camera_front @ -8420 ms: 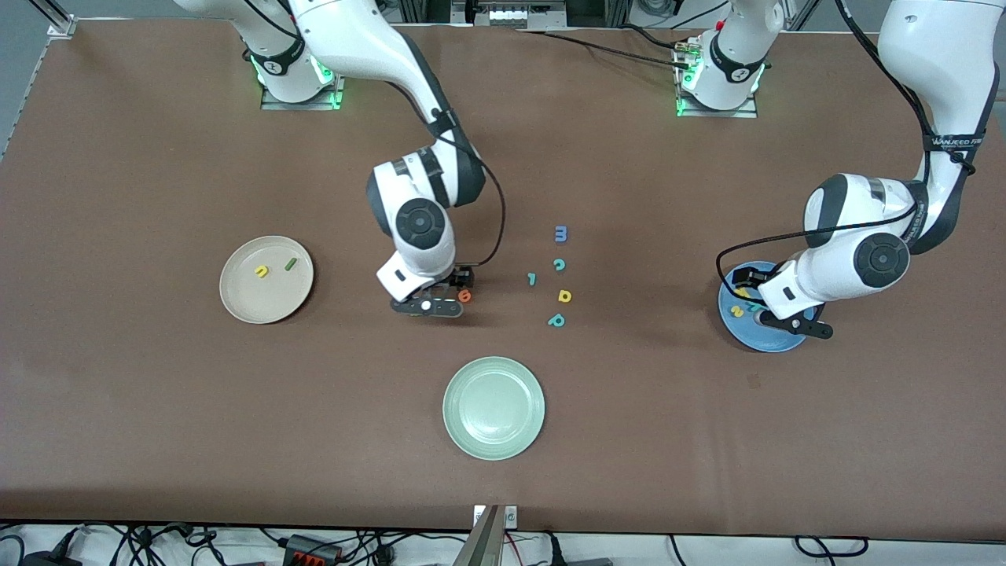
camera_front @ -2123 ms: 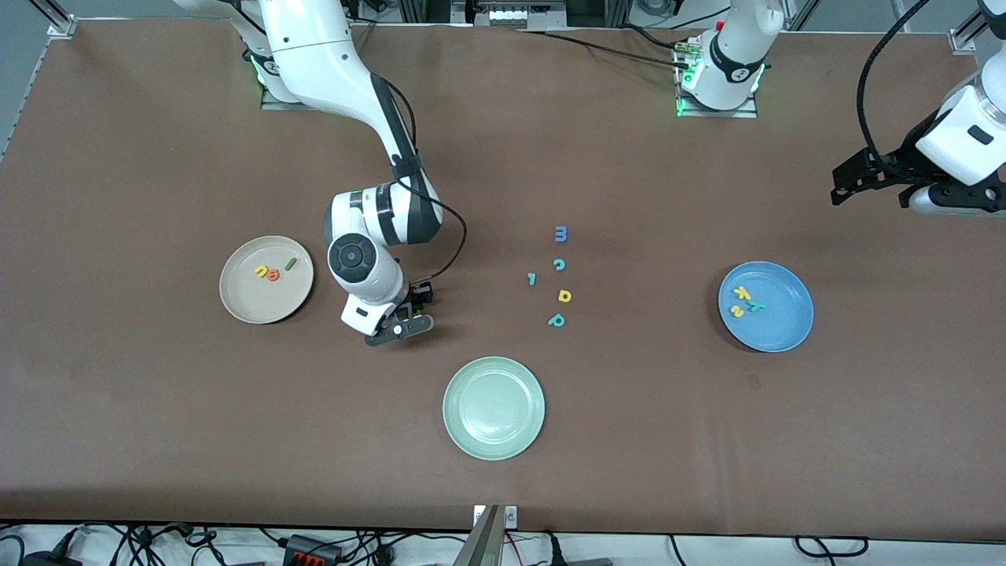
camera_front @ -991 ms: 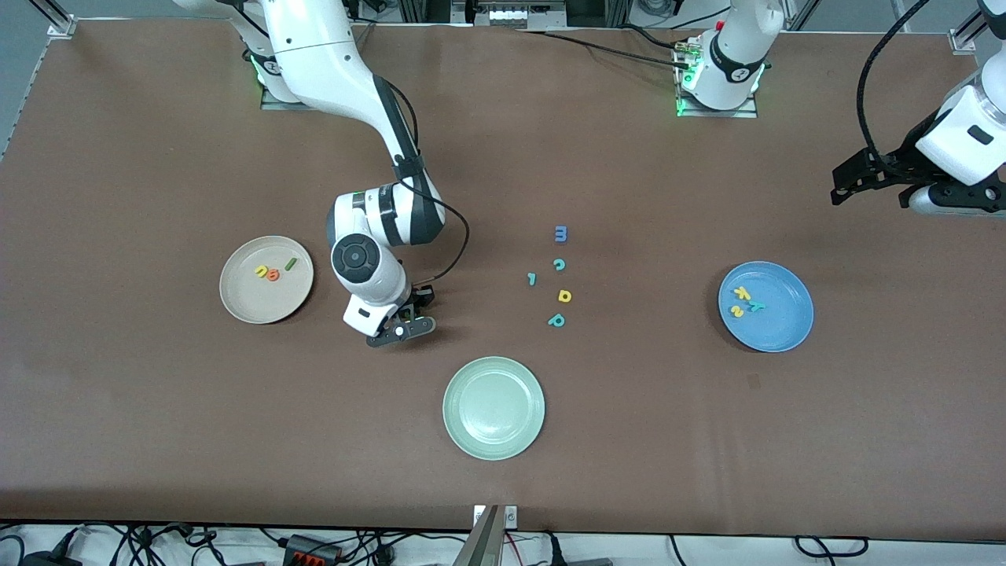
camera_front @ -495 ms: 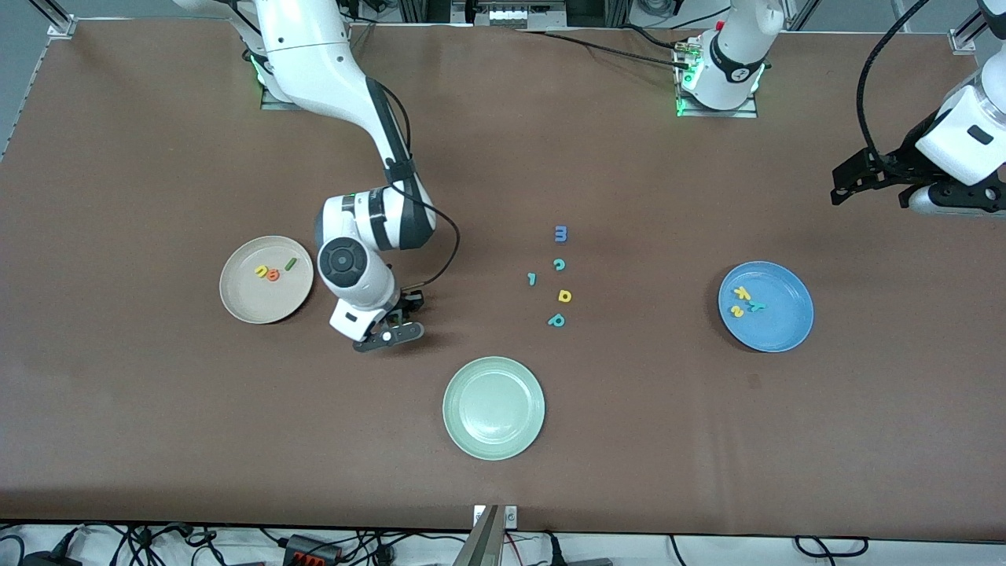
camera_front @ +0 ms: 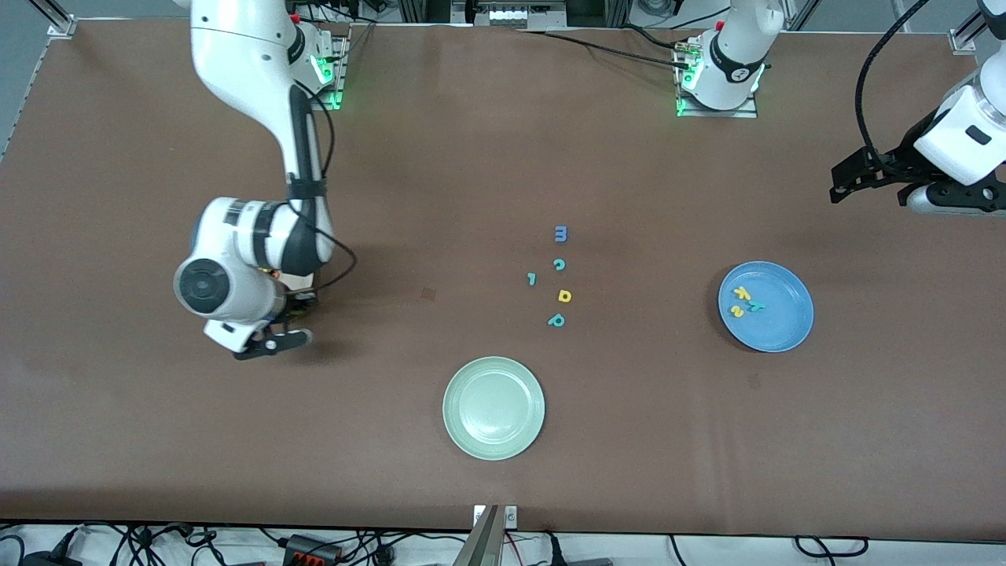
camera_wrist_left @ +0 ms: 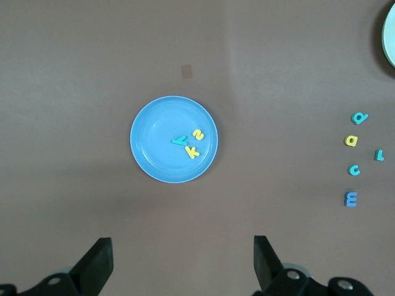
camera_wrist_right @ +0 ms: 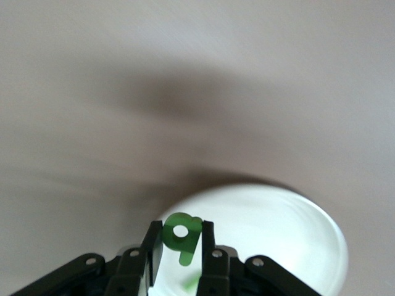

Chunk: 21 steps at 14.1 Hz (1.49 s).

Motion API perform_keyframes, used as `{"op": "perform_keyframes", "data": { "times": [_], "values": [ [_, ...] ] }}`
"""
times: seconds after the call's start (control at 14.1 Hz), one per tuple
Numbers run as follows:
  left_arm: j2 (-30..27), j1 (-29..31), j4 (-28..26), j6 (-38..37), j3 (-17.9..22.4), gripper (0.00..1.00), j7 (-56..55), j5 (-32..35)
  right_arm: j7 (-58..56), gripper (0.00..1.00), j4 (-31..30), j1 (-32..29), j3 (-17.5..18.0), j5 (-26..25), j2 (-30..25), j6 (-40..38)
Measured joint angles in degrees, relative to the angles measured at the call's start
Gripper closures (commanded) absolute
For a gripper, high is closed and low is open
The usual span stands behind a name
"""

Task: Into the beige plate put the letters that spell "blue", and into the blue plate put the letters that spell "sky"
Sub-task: 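Carry the green q to the beige plate and open the right gripper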

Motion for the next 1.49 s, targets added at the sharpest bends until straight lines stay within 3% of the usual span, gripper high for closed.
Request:
{"op": "perform_keyframes", "data": {
  "times": [0.21, 0.35, 0.42, 0.5, 0.85, 1.13, 1.49],
  "values": [
    [0.00, 0.00, 0.00, -0.01, 0.00, 0.00, 0.00, 0.00, -5.74, 0.78, -6.48, -1.31, -1.64, 0.00, -1.61, 0.04],
    [0.00, 0.00, 0.00, -0.02, 0.00, 0.00, 0.00, 0.00, -7.11, 0.59, -8.95, -1.95, -1.64, 0.02, -1.90, 0.14],
    [0.00, 0.00, 0.00, -0.02, 0.00, 0.00, 0.00, 0.00, -7.19, 0.22, -9.34, -1.95, -1.63, 0.02, -1.91, 0.16],
    [0.00, 0.00, 0.00, -0.02, 0.00, 0.00, 0.00, 0.00, -7.19, 0.00, -9.41, -1.91, -1.60, 0.03, -1.91, 0.17],
    [0.00, 0.00, 0.00, -0.02, 0.00, 0.00, 0.00, 0.00, -5.04, 0.00, -7.84, -1.15, -2.81, 0.15, -2.79, -0.49],
    [0.00, 0.00, 0.00, -0.02, 0.00, 0.00, 0.00, 0.00, -2.73, 0.00, -0.37, -0.60, -5.01, 0.15, -5.58, -7.70],
    [0.00, 0.00, 0.00, -0.02, 0.00, 0.00, 0.00, 0.00, -2.45, 0.00, 3.09, -0.83, -5.45, 1.22, -6.01, -8.36]
  ]
}}
